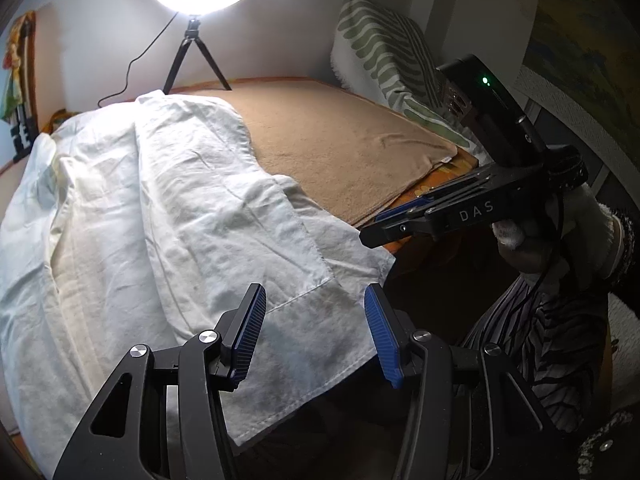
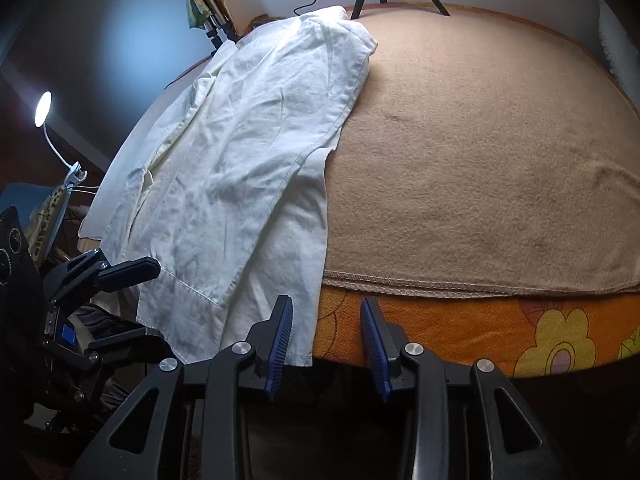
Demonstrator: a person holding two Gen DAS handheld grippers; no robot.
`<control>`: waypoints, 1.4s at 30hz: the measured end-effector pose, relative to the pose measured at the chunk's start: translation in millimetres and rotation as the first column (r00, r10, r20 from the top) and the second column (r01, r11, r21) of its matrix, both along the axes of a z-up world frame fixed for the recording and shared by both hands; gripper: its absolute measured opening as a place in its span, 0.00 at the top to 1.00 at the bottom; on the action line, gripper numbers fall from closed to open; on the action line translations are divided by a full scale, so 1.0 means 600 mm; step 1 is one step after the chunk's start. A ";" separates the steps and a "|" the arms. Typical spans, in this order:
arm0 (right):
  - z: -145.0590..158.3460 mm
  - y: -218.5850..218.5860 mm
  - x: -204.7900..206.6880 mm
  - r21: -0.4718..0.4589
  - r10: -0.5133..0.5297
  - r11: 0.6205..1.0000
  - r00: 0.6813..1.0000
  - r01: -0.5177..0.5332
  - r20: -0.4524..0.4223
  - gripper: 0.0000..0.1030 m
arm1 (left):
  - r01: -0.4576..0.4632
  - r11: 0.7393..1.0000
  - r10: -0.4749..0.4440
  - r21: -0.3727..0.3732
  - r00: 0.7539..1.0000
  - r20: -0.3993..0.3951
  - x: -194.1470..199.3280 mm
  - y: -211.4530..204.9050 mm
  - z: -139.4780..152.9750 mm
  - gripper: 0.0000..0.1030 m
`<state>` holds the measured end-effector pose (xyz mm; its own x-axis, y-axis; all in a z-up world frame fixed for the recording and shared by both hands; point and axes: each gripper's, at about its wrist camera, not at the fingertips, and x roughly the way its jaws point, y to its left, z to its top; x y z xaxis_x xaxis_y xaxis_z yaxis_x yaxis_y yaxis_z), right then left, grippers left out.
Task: Fold small clothes
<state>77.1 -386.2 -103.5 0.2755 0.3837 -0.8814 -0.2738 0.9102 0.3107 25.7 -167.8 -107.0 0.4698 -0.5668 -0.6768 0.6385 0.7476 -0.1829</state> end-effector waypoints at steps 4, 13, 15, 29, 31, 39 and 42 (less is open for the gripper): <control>-0.002 0.003 -0.007 -0.001 0.010 1.000 1.000 -0.010 0.008 0.74 | 0.017 0.999 -0.018 0.032 1.000 0.016 -0.010 -0.012 -0.009 0.51; 0.010 0.004 -0.028 0.118 0.031 0.993 0.999 -0.030 -0.010 1.00 | 0.061 0.992 -0.071 0.109 0.994 0.087 -0.035 -0.054 -0.022 0.51; 0.027 -0.015 -0.031 0.208 0.004 0.978 1.000 -0.001 -0.012 1.00 | 0.070 0.990 -0.085 0.125 0.990 0.117 -0.041 -0.070 -0.023 0.49; 0.029 -0.033 -0.014 0.332 0.032 0.943 0.996 -0.001 -0.088 0.95 | -0.021 0.992 -0.001 0.123 0.984 0.178 -0.004 -0.095 -0.036 0.97; 0.038 -0.039 0.004 0.308 0.013 0.951 0.998 0.008 -0.065 0.75 | -0.028 0.995 0.013 0.093 0.987 0.161 -0.001 -0.083 -0.029 0.97; 0.054 -0.066 0.137 0.306 -0.094 0.948 0.995 0.081 0.028 0.51 | -0.091 0.995 0.096 -0.041 0.987 0.128 -0.003 -0.045 0.003 0.97; 0.025 -0.054 0.194 0.312 -0.109 0.944 0.994 0.107 -0.013 0.47 | -0.115 0.990 0.123 -0.077 0.987 0.106 -0.003 -0.030 0.011 0.97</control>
<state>193.2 -418.5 -88.5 0.3343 0.6070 -0.7210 -0.1815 0.7921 0.5828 24.2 -185.7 -100.5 0.6066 -0.5467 -0.5772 0.5648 0.8073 -0.1711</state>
